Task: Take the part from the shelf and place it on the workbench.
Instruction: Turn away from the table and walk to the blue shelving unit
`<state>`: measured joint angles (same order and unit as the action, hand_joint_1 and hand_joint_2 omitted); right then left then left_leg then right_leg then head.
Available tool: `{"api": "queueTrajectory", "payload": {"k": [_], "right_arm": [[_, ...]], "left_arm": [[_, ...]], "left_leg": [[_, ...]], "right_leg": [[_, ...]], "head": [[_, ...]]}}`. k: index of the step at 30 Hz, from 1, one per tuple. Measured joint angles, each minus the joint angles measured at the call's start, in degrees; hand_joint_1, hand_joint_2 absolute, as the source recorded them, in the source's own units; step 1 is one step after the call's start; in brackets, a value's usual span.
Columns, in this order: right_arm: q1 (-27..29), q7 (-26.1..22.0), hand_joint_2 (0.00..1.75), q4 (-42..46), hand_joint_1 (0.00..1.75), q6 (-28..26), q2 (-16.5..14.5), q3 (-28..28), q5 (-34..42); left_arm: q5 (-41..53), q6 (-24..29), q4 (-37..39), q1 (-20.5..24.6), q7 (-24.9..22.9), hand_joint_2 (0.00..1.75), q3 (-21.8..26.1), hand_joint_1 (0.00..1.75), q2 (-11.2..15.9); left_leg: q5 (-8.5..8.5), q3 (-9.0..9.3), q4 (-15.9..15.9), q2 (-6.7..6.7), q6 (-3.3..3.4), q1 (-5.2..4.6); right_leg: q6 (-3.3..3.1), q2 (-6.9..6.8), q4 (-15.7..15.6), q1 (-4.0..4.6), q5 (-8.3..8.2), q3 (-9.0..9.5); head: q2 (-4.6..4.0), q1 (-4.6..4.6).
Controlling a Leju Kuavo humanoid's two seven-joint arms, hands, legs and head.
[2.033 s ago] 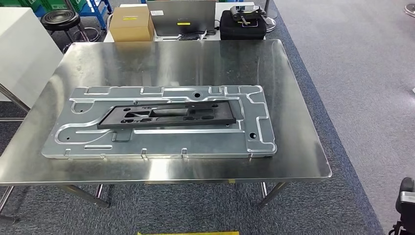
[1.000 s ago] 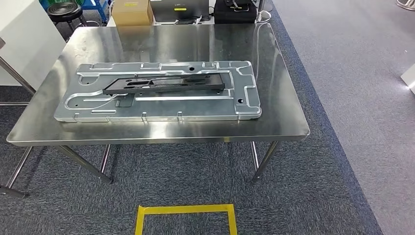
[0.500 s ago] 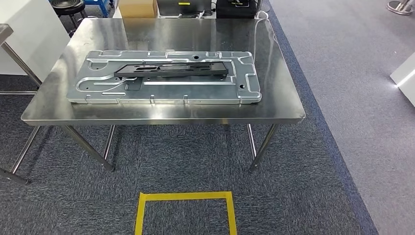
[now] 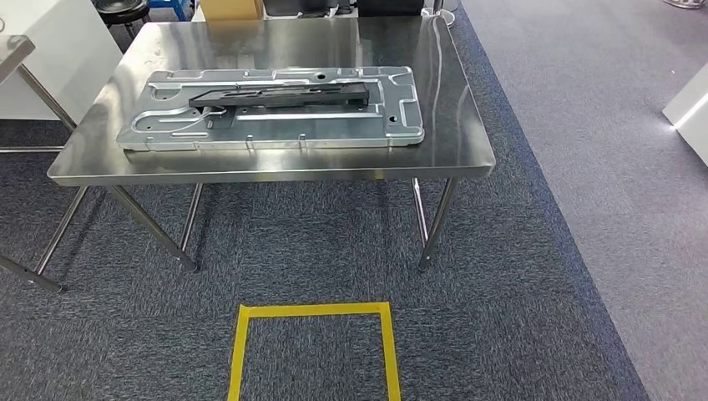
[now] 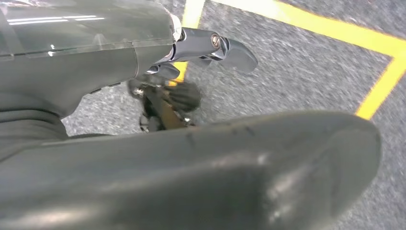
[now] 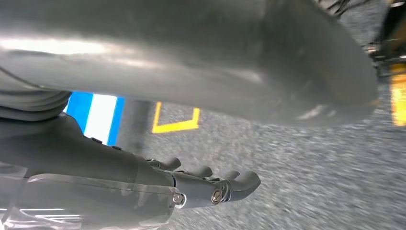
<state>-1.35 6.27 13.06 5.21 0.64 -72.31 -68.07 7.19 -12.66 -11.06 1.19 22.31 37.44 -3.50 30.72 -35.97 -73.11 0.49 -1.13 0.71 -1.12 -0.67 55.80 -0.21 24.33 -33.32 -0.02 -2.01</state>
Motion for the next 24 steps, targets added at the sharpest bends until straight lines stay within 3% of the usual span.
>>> {"api": "queueTrajectory", "payload": {"k": [1,3,4,5,7,8,9,11,12,13,14,15,16,17,19,20,22,23,24], "right_arm": [[-0.06,1.42,0.00,-0.07,0.00,-0.14,-0.10,0.02,-0.17],[-0.19,5.17,0.00,-0.20,0.00,-0.47,-0.41,0.03,-0.59],[-0.25,6.89,0.00,-0.28,0.00,-0.58,-0.60,0.03,-0.75],[-0.26,8.07,0.00,-0.33,0.00,-0.63,-0.79,0.03,-0.81],[-0.19,8.77,0.00,-0.40,0.00,-0.70,-1.09,0.03,-0.74],[-0.16,8.49,0.00,-0.43,0.00,-0.71,-1.26,0.03,-0.68],[-0.11,7.94,0.00,-0.47,0.00,-0.67,-1.43,0.03,-0.61],[-0.10,6.64,0.00,-0.55,0.00,-0.43,-1.70,0.03,-0.50],[-0.13,6.07,0.00,-0.58,0.00,-0.28,-1.78,0.03,-0.45],[-0.18,5.58,0.00,-0.61,0.00,-0.13,-1.85,0.03,-0.38],[-0.25,5.12,0.00,-0.62,0.00,-0.02,-1.92,0.03,-0.31],[-0.30,4.68,0.00,-0.63,0.00,0.04,-1.98,0.03,-0.26],[-0.37,4.32,0.00,-0.63,0.00,0.08,-2.04,0.03,-0.22],[-0.48,4.08,0.00,-0.63,0.00,0.10,-2.08,0.03,-0.21],[-0.75,3.84,0.00,-0.63,0.00,0.10,-2.13,0.03,-0.19],[-0.82,3.76,0.00,-0.64,0.00,0.10,-2.17,0.02,-0.16],[-0.74,3.59,0.00,-0.72,0.00,0.11,-2.32,0.01,-0.12],[-0.73,3.53,0.00,-0.75,0.00,0.11,-2.40,0.01,-0.10],[-0.73,3.48,0.00,-0.79,0.00,0.13,-2.47,0.01,-0.10]], "left_arm": [[0.05,-0.01,0.00,0.10,-0.09,0.00,0.01,0.00,0.00],[0.25,-0.01,-0.01,0.43,-0.39,0.00,0.00,0.00,0.00],[0.39,0.02,-0.01,0.55,-0.61,0.00,-0.01,0.00,-0.01],[0.52,0.06,-0.01,0.59,-0.83,0.00,-0.01,0.00,-0.02],[0.81,0.14,0.04,0.42,-1.25,0.00,-0.02,0.00,-0.11],[0.95,0.16,0.07,0.34,-1.39,0.00,-0.02,0.00,-0.15],[1.07,0.17,0.09,0.28,-1.48,0.00,-0.01,0.00,-0.19],[1.19,0.11,0.09,0.22,-1.52,0.00,-0.01,0.00,-0.20],[1.22,0.08,0.09,0.18,-1.49,0.00,-0.01,0.00,-0.21],[1.27,0.03,0.09,0.16,-1.45,0.00,-0.02,0.00,-0.21],[1.31,-0.02,0.09,0.15,-1.38,0.00,-0.02,0.00,-0.22],[1.35,-0.06,0.09,0.16,-1.29,0.00,-0.02,0.00,-0.22],[1.38,-0.10,0.09,0.18,-1.21,0.00,-0.02,0.00,-0.22],[1.38,-0.13,0.09,0.20,-1.14,0.00,-0.02,0.00,-0.22],[1.39,-0.14,0.09,0.23,-1.07,0.00,-0.02,0.00,-0.23],[1.39,-0.15,0.09,0.23,-1.04,0.00,-0.02,0.00,-0.23],[1.39,-0.15,0.09,0.11,-1.02,0.00,-0.02,0.00,-0.22],[1.40,-0.15,0.09,0.07,-1.03,0.00,-0.02,0.00,-0.21],[1.42,-0.15,0.09,-0.01,-1.03,0.00,-0.02,0.00,-0.22]], "left_leg": [[-1.07,3.26,3.58,-0.02,0.32,-0.05],[-0.18,10.28,13.03,-0.03,1.01,-0.34],[0.87,12.41,16.43,-0.03,1.37,-0.51],[1.45,13.23,18.22,-0.02,1.68,-0.66],[0.47,12.36,18.67,0.18,2.50,-0.60],[-0.33,11.70,18.74,0.34,2.95,-0.51],[-1.24,10.85,18.85,0.50,3.32,-0.43],[-2.85,8.85,18.77,0.62,3.72,-0.51],[-3.63,7.76,18.65,0.63,3.71,-0.58],[-4.37,6.65,18.43,0.64,3.65,-0.62],[-5.04,5.49,18.09,0.66,3.53,-0.63],[-5.65,4.34,17.66,0.66,3.39,-0.62],[-6.20,3.25,17.15,0.65,3.22,-0.61],[-6.67,2.27,16.59,0.60,3.00,-0.69],[-7.61,1.02,15.81,0.61,2.42,-0.82],[-8.13,0.72,15.69,0.64,2.08,-0.81],[-8.88,0.33,15.67,0.63,1.34,-0.62],[-7.95,-0.09,15.03,0.47,1.03,-0.51],[-5.90,-0.69,13.48,0.29,0.77,-0.45]], "right_leg": [[0.13,0.01,0.41,0.04,-0.59,-1.01],[0.60,0.00,1.18,0.25,-1.69,-2.48],[0.88,-0.06,1.34,0.29,-2.31,-2.87],[1.21,-0.12,1.27,0.29,-2.95,-3.08],[1.88,-0.05,1.08,0.14,-3.62,-3.46],[2.15,0.10,1.82,0.03,-2.38,-3.91],[2.40,0.26,3.68,-0.06,0.07,-4.60],[2.82,0.42,10.53,-0.32,6.61,-6.23],[3.03,0.43,14.27,-0.41,8.56,-6.74],[3.18,0.44,17.01,-0.48,8.94,-6.69],[3.26,0.43,18.01,-0.55,7.87,-5.77],[3.26,0.43,17.06,-0.60,6.13,-3.86],[3.16,0.43,13.96,-0.63,4.76,-0.81],[2.98,0.43,9.43,-0.56,4.56,2.91],[2.42,0.43,1.34,-0.32,6.38,8.42],[2.07,0.43,-0.56,-0.12,7.14,9.39],[1.18,0.29,-1.06,-0.09,6.43,8.76],[0.65,0.17,-1.09,-0.14,5.72,8.13],[0.21,0.05,-1.19,-0.23,4.91,7.37]], "head": [[0.00,0.00],[0.00,0.00],[0.00,0.00],[0.00,0.00],[0.00,0.00],[0.00,0.01],[0.00,0.01],[0.00,0.01],[0.00,0.01],[0.00,0.00],[0.00,0.00],[0.00,0.00],[0.00,0.00],[0.00,0.01],[0.00,0.01],[0.00,0.01],[0.00,0.02],[0.00,0.02],[0.00,0.02]]}}
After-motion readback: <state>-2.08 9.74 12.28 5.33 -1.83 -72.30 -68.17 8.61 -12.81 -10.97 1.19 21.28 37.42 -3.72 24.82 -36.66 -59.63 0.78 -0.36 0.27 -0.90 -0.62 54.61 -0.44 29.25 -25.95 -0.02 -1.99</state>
